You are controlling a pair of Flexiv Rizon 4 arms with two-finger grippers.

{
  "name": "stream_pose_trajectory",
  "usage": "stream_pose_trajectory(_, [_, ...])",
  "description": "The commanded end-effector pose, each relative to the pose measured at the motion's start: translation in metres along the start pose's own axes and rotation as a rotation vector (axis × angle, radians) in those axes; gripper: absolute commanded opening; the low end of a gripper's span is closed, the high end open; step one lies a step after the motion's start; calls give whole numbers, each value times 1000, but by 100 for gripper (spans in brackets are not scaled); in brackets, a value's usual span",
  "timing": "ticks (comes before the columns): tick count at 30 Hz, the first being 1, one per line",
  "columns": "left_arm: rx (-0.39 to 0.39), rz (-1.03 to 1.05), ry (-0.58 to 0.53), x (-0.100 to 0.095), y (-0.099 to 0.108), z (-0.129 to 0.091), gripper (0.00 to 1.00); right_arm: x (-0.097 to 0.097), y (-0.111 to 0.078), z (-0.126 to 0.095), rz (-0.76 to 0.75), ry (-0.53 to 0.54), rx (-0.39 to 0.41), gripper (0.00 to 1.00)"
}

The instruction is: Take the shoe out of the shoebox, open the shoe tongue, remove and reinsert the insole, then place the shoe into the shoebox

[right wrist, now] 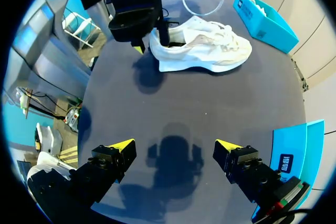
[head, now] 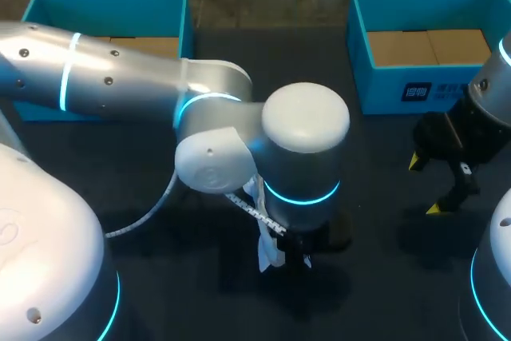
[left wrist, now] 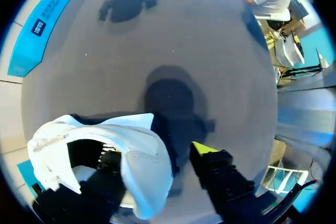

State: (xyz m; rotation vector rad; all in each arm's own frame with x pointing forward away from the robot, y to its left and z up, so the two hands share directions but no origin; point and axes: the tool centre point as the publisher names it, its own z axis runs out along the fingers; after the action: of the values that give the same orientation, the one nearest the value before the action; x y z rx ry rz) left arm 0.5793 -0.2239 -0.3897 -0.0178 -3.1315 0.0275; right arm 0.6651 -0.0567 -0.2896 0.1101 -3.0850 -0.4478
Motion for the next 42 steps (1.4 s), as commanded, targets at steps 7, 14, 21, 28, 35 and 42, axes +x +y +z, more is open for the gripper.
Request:
stream_pose_trajectory(7, [2, -20, -21, -5, -3, 0, 0, 0, 0, 1, 0, -1, 2, 100])
stream_pose_trajectory(14, [15, -29, -31, -15, -2, -9, 0, 0, 0, 1, 0, -1, 2, 100])
stream_pose_trajectory(21, [27, -26, -39, -25, 2, -25, 0, 0, 0, 1, 0, -1, 2, 100])
stream_pose_trajectory(28, [23, 14, -19, -40, 7, -43, 0, 0, 0, 1, 0, -1, 2, 100])
stream_pose_trajectory(35, [34, 68, 15, -60, 18, -83, 0, 0, 0, 1, 0, -1, 2, 100])
stream_pose_trajectory(42, [18, 128, 50, -85, 35, -129, 0, 0, 0, 1, 0, -1, 2, 100])
